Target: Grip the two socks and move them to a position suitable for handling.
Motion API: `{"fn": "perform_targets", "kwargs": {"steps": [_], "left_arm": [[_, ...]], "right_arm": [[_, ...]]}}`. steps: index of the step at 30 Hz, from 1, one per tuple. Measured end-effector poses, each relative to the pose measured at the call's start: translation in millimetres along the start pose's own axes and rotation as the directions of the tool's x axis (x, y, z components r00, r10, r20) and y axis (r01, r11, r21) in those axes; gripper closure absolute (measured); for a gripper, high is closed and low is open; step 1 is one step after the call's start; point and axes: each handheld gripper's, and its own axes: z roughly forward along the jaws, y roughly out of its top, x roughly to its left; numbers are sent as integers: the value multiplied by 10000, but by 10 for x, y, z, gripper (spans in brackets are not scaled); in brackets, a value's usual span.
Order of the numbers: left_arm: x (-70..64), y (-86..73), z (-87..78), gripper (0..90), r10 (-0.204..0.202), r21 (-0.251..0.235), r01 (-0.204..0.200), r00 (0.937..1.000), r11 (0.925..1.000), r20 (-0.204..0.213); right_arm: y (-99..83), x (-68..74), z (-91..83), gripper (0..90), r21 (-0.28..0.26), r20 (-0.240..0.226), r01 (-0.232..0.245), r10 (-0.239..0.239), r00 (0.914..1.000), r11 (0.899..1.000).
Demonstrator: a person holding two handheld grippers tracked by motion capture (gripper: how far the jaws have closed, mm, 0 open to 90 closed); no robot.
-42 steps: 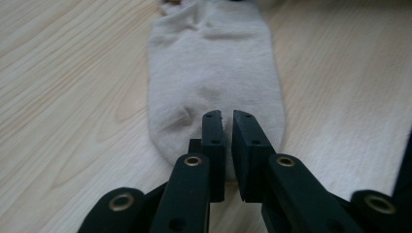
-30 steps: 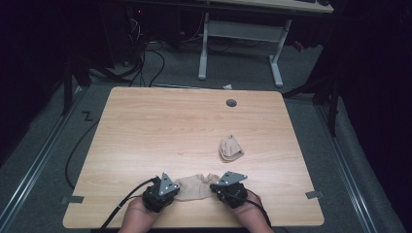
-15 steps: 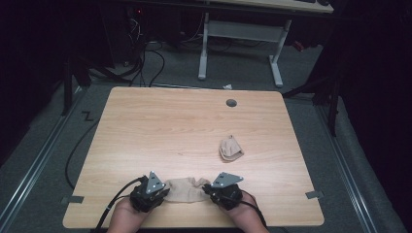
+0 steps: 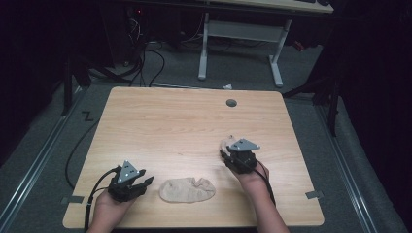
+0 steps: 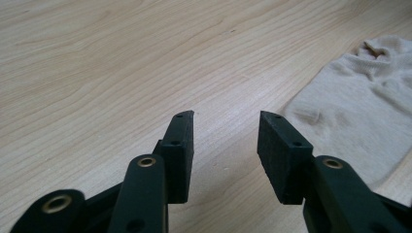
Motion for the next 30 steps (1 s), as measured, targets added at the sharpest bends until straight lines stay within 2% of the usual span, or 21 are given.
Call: {"fn": "perform_targets", "kwargs": {"steps": [1, 5, 9, 11, 14, 17, 22, 25, 28, 30], "left_arm": [[-5, 2, -8, 565, 35, -6, -35, 10000, 10000, 28], [-36, 16, -46, 561, 126, -187, -124, 9999, 9997, 87], [-56, 14, -15, 560, 162, -118, -161, 9998, 9998, 100], [-69, 9, 5, 560, 180, -19, -180, 9998, 9998, 114], [-104, 13, 16, 560, 347, 79, -348, 9993, 9994, 105], [-128, 21, 17, 558, 487, 84, -488, 9988, 9988, 106], [-108, 13, 33, 559, 460, 178, -463, 9988, 9988, 153], [-103, 12, 24, 558, 429, 114, -431, 9990, 9990, 129], [-108, 16, 20, 558, 435, 94, -436, 9990, 9990, 141], [-113, 18, 21, 559, 475, 109, -477, 9987, 9988, 156]], "right_arm": [[21, -38, 42, 654, -68, 111, -19, 20, 9999, 10000], [-41, -183, 184, 644, 59, 44, -732, 732, 9973, 9973], [-104, -204, 201, 642, 182, 122, -594, 592, 9982, 9981], [-118, -160, 224, 637, 364, 308, -114, 103, 9995, 9993], [-145, -128, 271, 630, 630, 399, 273, -299, 9988, 9976], [-184, -144, 324, 616, 873, 285, 230, -256, 9993, 9959], [-225, -149, 403, 602, 1299, 210, 269, -298, 9993, 9912], [-237, -144, 433, 645, 1400, 205, 172, -203, 9996, 9900], [-226, -147, 420, 767, 1453, 205, -5, -25, 9998, 9894], [-216, -150, 391, 802, 1366, 96, -69, 56, 9999, 9906]]}}
